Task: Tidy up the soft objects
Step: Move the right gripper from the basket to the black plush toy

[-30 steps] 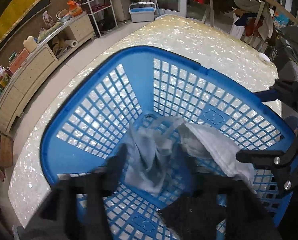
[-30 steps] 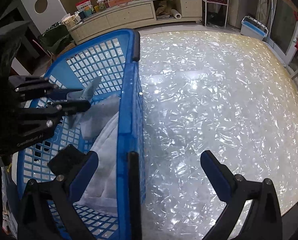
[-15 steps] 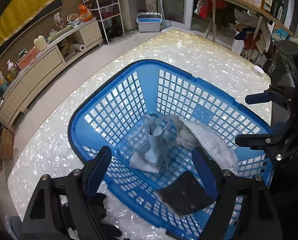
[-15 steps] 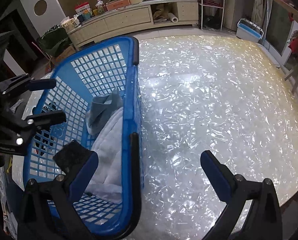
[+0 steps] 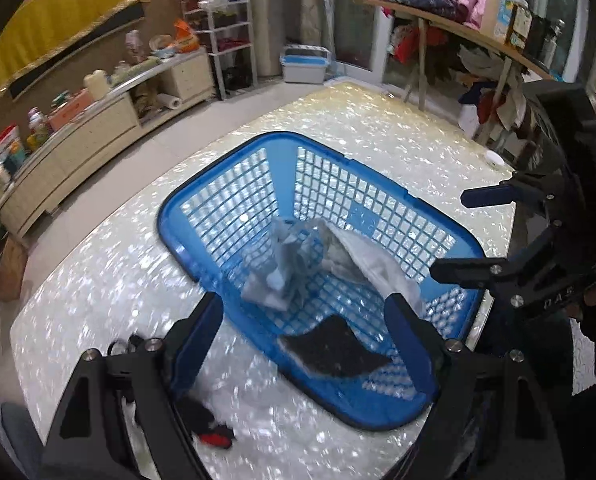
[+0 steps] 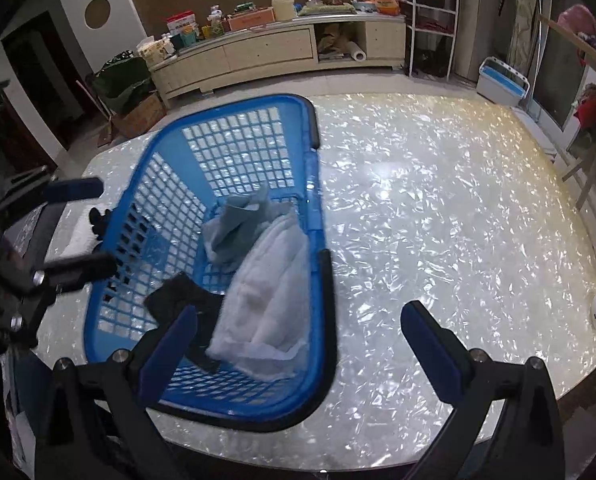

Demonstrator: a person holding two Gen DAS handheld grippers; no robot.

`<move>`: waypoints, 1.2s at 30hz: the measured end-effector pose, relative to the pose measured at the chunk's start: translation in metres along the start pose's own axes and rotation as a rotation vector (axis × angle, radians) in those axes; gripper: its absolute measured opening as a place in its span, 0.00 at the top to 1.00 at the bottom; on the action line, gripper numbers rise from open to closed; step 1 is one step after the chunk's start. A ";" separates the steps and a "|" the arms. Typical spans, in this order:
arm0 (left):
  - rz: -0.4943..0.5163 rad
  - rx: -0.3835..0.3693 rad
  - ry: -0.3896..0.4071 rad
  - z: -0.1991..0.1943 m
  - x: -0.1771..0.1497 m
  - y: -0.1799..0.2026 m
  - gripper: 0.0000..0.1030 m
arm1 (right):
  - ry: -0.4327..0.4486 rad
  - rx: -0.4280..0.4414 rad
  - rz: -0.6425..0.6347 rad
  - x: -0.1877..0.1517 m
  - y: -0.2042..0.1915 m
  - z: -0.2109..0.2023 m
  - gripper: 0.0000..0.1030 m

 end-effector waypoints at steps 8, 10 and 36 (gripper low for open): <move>-0.172 0.136 0.083 -0.052 -0.045 -0.026 0.14 | 0.042 0.016 -0.058 -0.001 -0.046 -0.017 0.01; -0.211 0.169 0.091 -0.063 -0.057 -0.035 0.14 | 0.046 0.030 -0.079 -0.001 -0.061 -0.017 0.01; -0.615 0.415 0.094 -0.147 -0.203 -0.171 0.00 | 0.038 0.153 -0.350 0.029 -0.244 0.037 0.01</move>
Point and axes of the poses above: each gripper's, at about its wrist camera, not at the fingertips, and z roughly the way its jaws point, y to its right, x to its top, the point moved 1 cm from there along z, roughly the way its jaws point, and after that the axes turned 8 degrees about -z, right-handed, at the moved point
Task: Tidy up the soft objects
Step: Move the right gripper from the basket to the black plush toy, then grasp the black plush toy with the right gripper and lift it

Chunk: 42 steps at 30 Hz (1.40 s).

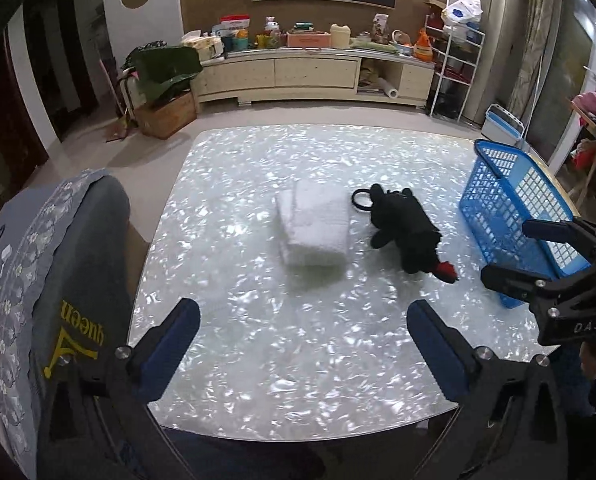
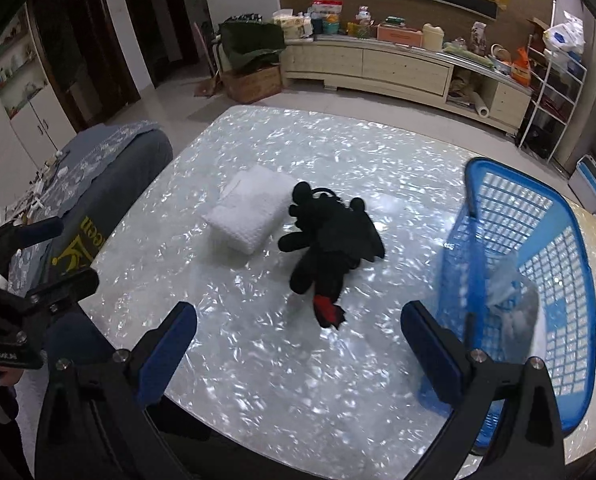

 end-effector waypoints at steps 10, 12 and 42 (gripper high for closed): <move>-0.025 -0.012 -0.033 0.032 0.006 -0.021 0.00 | -0.086 -0.015 -0.016 0.019 -0.017 0.048 0.01; -0.026 -0.021 -0.045 0.041 0.009 -0.022 0.00 | -0.100 -0.021 -0.015 0.022 -0.017 0.058 0.01; -0.031 -0.095 -0.163 0.152 0.040 -0.014 0.00 | -0.231 -0.138 0.028 0.033 0.017 0.167 0.01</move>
Point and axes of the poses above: each gripper's, at about its wrist camera, not at the fingertips, and z roughly the way its jaws point, y to its right, x to its top, the point moved 1 cm from there along z, roughly the way its jaws point, and after that the axes turned 8 degrees about -z, right-handed, at the moved point
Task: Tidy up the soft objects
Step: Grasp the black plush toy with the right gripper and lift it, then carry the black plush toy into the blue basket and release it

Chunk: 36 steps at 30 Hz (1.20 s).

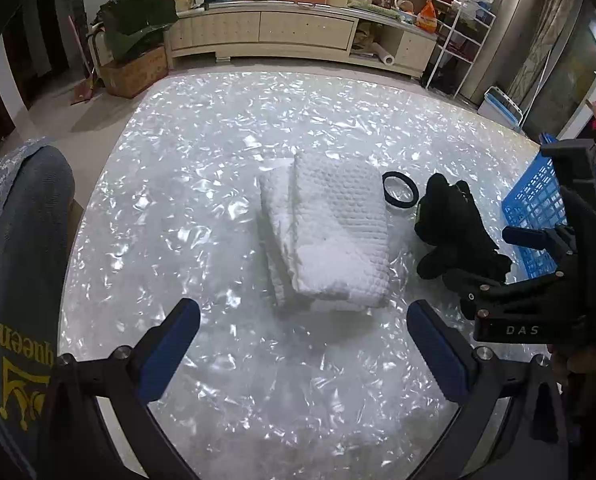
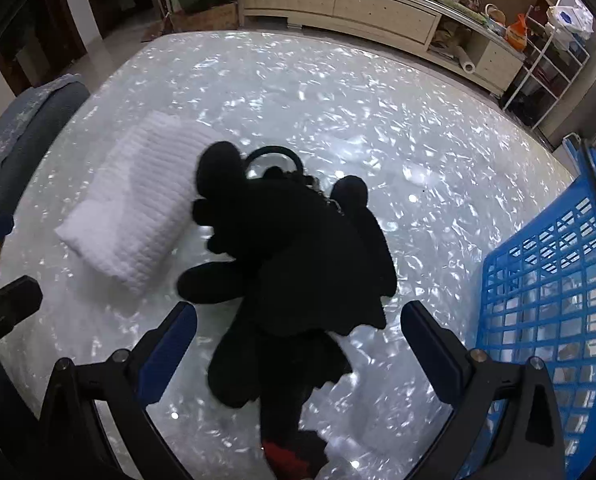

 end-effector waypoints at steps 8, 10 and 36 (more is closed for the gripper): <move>0.013 -0.001 -0.009 0.008 0.000 -0.001 0.00 | -0.022 0.012 0.039 -0.001 0.005 0.021 0.23; 0.016 0.000 -0.004 0.007 0.000 -0.001 0.00 | -0.027 0.005 0.032 -0.003 0.002 0.024 0.35; 0.128 -0.051 0.043 -0.038 -0.010 0.032 0.00 | 0.114 0.071 0.026 -0.042 0.000 -0.064 0.57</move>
Point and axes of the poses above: each gripper's, at about its wrist camera, not at the fingertips, and z roughly the way its jaws point, y to its right, x to its top, the point moved 1 cm from there along z, roughly the way its jaws point, and after that the axes turned 8 degrees about -z, right-handed, at the moved point
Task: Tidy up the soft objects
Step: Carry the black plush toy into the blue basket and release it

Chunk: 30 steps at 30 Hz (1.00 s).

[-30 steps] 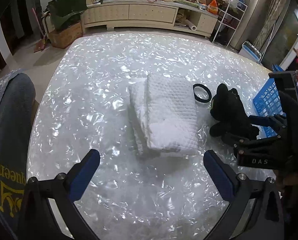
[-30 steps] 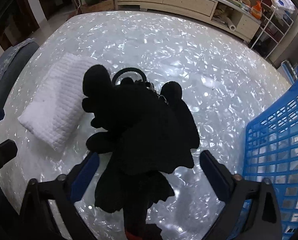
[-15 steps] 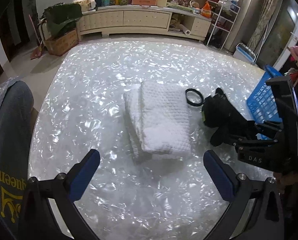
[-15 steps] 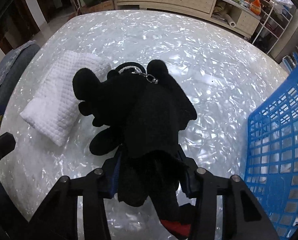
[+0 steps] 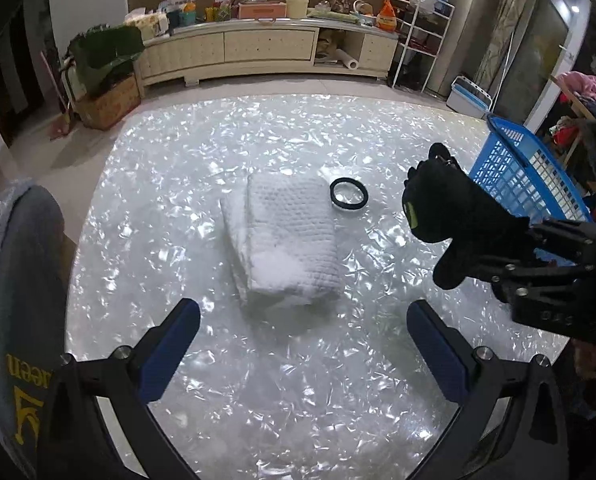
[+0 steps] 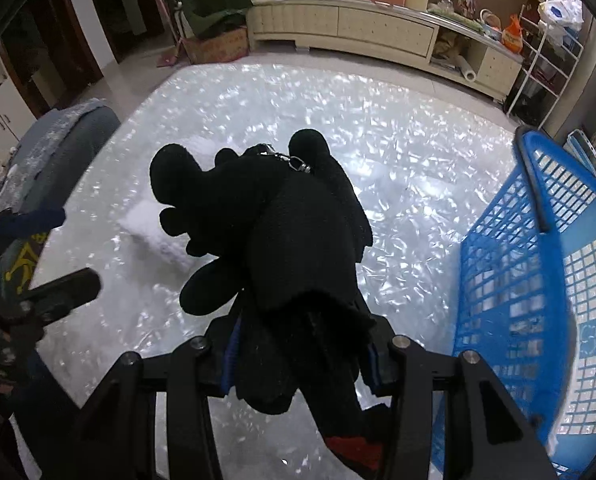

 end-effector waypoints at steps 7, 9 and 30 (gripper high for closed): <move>0.008 -0.042 0.035 -0.029 0.001 0.015 0.00 | 0.042 0.033 -0.011 -0.006 0.013 -0.045 0.57; 0.018 -0.045 0.045 -0.035 0.002 0.019 0.00 | 0.059 0.043 -0.011 -0.008 0.018 -0.059 0.57; 0.099 -0.043 0.045 -0.039 -0.001 0.051 0.00 | 0.074 -0.078 0.113 -0.068 0.133 -0.129 0.56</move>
Point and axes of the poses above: each gripper's, at about its wrist camera, not at the fingertips, and z roughly the way its jaws point, y to its right, x to its top, the point moved 1 cm from there along z, roughly the way its jaws point, and after that the axes turned 8 degrees about -z, right-handed, at the moved point
